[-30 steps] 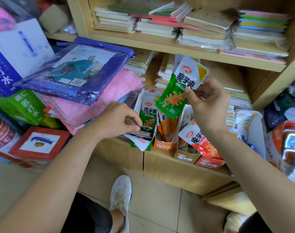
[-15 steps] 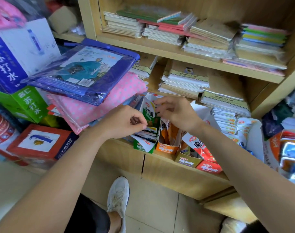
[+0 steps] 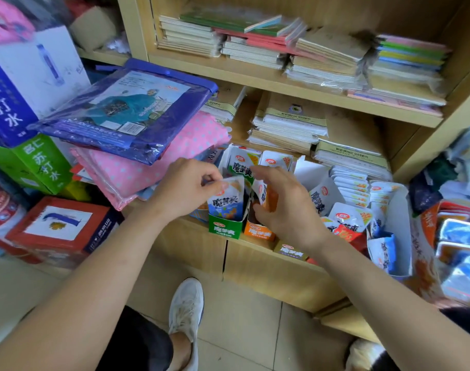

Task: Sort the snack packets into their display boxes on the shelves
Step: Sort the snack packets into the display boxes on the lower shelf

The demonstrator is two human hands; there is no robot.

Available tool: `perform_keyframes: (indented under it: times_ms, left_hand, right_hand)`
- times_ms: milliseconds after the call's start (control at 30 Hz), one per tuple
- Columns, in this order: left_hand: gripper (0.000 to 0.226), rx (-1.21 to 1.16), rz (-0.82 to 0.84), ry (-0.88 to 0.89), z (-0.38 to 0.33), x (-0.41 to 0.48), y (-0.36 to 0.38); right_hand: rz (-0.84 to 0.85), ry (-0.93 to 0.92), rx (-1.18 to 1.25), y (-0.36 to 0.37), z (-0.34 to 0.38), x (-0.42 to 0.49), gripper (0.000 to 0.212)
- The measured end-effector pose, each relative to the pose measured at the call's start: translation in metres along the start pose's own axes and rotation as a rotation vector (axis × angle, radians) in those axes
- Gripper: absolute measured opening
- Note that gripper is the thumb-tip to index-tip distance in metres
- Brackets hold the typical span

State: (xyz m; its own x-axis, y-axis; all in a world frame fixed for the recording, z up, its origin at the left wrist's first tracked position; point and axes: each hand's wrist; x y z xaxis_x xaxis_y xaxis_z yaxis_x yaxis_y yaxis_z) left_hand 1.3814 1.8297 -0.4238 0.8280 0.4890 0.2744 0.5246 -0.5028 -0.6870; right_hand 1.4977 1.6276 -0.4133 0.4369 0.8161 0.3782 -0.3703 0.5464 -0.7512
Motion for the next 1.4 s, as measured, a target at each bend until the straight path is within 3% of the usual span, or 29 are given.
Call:
perform_keyframes:
  times_ms: [67, 133, 367, 533, 633, 733, 900, 1033, 1100, 1267, 1400]
  left_hand:
    - [0.014, -0.011, -0.105, -0.005, -0.002, 0.002, 0.004]
    - [0.012, -0.088, -0.134, -0.081, -0.003, 0.004, 0.006]
    - [0.017, -0.514, 0.013, -0.460, -0.008, 0.005, 0.003]
    - [0.021, -0.522, 0.098, -0.520, -0.005, 0.008, -0.003]
    - [0.019, -0.433, 0.084, -0.482, -0.003, 0.008, -0.006]
    - [0.014, -0.364, 0.075, -0.424, -0.001, 0.008, -0.008]
    - [0.022, -0.281, -0.020, -0.270, 0.002, 0.010, -0.007]
    - [0.041, -0.045, 0.086, -0.127, 0.001, 0.003, -0.007]
    - [0.039, 0.012, 0.073, -0.094, 0.001, 0.000, -0.004]
    - [0.009, 0.113, -0.192, -0.077, -0.002, 0.006, -0.002]
    - [0.019, 0.004, -0.363, -0.057, -0.005, 0.008, -0.006]
  right_hand:
    - [-0.072, 0.030, 0.017, 0.009, 0.001, -0.005, 0.062]
    - [-0.031, 0.092, 0.033, 0.015, 0.000, -0.002, 0.065]
    - [0.065, 0.129, -0.126, 0.043, 0.001, 0.025, 0.108]
    - [-0.045, 0.138, -0.203, 0.055, -0.004, 0.037, 0.086]
    - [0.001, 0.231, 0.071, 0.039, -0.007, 0.040, 0.072]
    - [-0.059, 0.305, 0.297, 0.018, -0.010, 0.039, 0.056]
    - [-0.095, 0.402, 0.610, -0.004, -0.010, 0.040, 0.060]
    - [-0.090, 0.444, 0.786, -0.012, -0.013, 0.041, 0.067]
    - [-0.081, 0.462, 0.862, -0.015, -0.015, 0.040, 0.069]
    - [-0.106, 0.483, 0.970, -0.016, -0.017, 0.039, 0.080]
    - [-0.119, 0.503, 0.989, -0.015, -0.012, 0.038, 0.081]
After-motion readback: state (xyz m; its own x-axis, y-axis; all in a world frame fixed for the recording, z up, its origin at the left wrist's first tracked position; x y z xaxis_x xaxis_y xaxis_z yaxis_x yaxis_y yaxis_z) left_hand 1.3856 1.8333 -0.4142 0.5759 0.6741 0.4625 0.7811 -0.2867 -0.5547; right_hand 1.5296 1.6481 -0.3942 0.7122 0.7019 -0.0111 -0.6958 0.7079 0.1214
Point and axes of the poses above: each hand's wrist, its own x-axis towards the middle knuckle, its own y-axis out of the palm, z = x × y, and after that the axes turned 4 degrees about -y, right-handed
